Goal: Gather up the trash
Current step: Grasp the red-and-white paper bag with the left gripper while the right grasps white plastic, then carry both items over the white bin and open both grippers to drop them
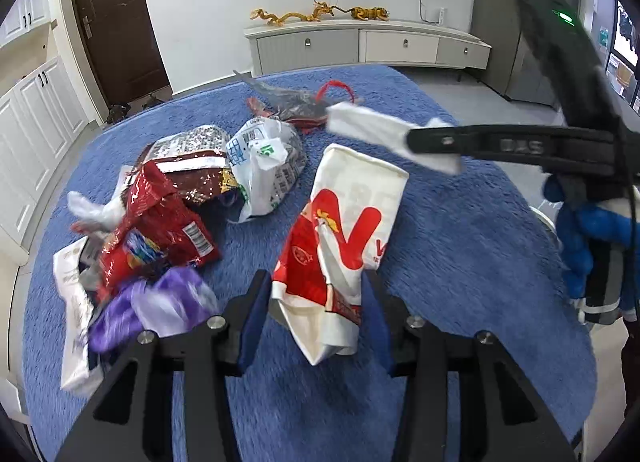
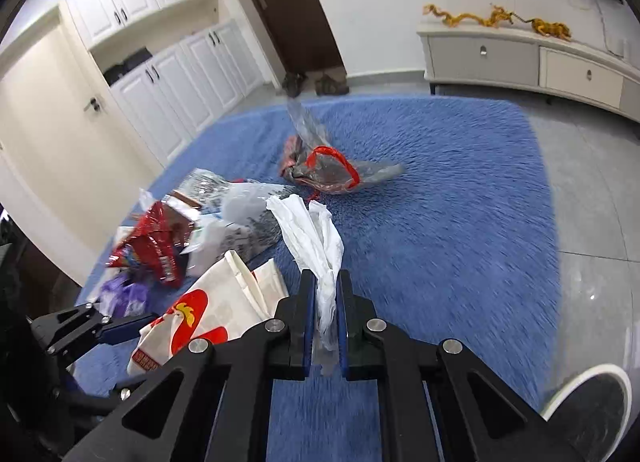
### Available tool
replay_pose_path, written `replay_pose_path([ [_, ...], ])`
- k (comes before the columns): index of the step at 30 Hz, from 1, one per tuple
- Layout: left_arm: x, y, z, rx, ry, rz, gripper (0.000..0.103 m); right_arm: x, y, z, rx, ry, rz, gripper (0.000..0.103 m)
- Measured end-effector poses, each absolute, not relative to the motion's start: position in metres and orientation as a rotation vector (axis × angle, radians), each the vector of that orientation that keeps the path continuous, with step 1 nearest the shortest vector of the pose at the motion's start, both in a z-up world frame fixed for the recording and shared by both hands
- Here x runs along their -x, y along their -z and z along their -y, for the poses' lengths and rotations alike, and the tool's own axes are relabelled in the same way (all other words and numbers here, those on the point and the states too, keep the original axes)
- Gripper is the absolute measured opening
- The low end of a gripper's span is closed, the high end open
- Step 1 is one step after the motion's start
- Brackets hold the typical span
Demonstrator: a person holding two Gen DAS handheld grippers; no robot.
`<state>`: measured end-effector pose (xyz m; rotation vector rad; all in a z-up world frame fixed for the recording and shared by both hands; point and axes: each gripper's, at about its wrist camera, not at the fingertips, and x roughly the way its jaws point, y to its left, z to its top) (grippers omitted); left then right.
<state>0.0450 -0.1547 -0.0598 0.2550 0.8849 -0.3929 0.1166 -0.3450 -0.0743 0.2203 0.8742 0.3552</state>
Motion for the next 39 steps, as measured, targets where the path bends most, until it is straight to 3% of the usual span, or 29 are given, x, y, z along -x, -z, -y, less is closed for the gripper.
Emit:
replay_pose_path([
  [6, -0.015, 0.027, 0.173, -0.266, 0.446, -0.832, 0.044, -0.052, 0.048, 0.388, -0.274, -0.304, -0.786, 0.010],
  [12, -0.003, 0.012, 0.255, -0.304, 0.639, -0.813, 0.044, 0.013, 0.042, 0.472, -0.309, -0.086, -0.749, 0.010],
  [23, 0.000, 0.051, 0.436, -0.378, 0.923, -0.933, 0.047, 0.062, 0.128, 0.597, -0.423, 0.307, -0.911, 0.015],
  [24, -0.002, 0.055, 0.450, -0.366, 0.940, -0.947, 0.048, 0.061, 0.135, 0.606, -0.430, 0.328, -0.922, 0.017],
  [25, -0.004, 0.058, 0.464, -0.357, 0.954, -0.961, 0.049, 0.062, 0.141, 0.617, -0.440, 0.349, -0.923, 0.031],
  [27, -0.004, 0.064, 0.485, -0.357, 0.966, -0.965, 0.063, 0.061, 0.151, 0.632, -0.472, 0.388, -0.925, 0.048],
  [28, -0.003, 0.066, 0.493, -0.364, 0.966, -0.955, 0.064, 0.066, 0.154, 0.636, -0.483, 0.409, -0.928, 0.049],
  [33, 0.000, 0.056, 0.484, -0.350, 0.988, -0.929, 0.064, 0.085, 0.154, 0.638, -0.485, 0.458, -0.919, 0.049],
  [39, -0.001, 0.030, 0.410, -0.308, 0.919, -0.850, 0.064, 0.088, 0.122, 0.620, -0.442, 0.448, -0.872, 0.049],
])
